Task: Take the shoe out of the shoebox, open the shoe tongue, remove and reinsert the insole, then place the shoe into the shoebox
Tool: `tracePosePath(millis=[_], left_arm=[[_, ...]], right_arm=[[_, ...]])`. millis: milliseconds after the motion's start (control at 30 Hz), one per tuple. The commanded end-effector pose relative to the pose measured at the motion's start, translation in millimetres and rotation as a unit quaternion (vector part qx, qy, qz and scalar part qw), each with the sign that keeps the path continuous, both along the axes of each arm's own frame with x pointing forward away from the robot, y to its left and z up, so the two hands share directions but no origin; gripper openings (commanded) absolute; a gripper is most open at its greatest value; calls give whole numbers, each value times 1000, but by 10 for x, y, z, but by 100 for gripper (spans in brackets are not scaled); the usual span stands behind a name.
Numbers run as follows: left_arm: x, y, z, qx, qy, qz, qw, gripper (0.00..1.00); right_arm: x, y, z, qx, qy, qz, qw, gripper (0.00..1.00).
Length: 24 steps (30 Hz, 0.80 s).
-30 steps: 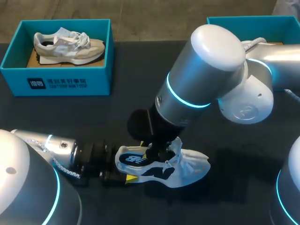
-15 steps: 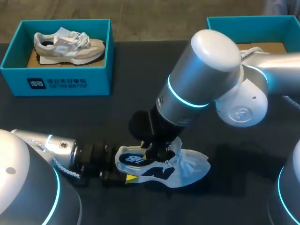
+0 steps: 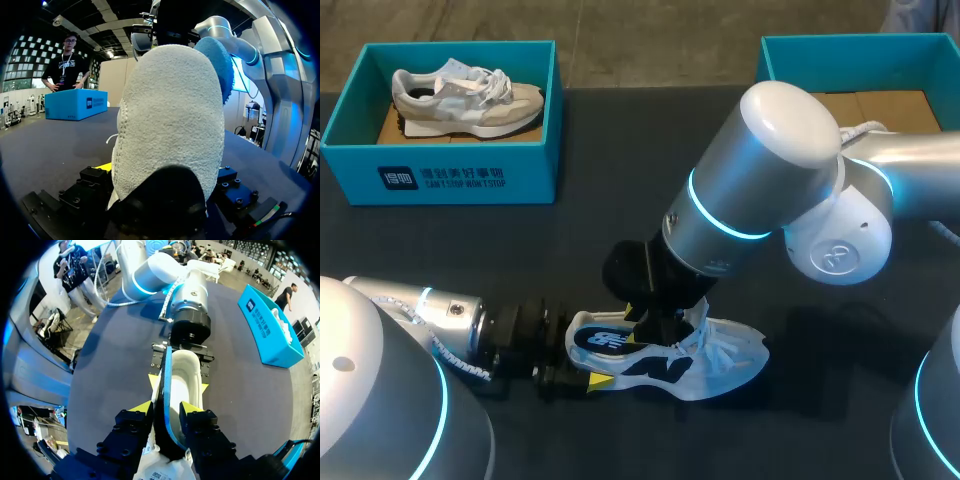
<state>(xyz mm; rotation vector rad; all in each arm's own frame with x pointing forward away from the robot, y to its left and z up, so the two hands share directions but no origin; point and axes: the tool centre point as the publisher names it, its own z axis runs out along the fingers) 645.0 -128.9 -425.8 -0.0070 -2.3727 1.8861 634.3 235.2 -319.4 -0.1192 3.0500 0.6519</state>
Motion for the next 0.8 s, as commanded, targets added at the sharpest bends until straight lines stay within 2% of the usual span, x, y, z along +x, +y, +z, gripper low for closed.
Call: tracePosePath(millis=[33,800], left_arm=[[22,9,-31,1,0,1,1000,0],[22,9,-31,1,0,1,1000,0]], right_arm=[[-10,2,-83,6,-1,-6,1000,33],[56,69,-334,27,30,-34,999,20]])
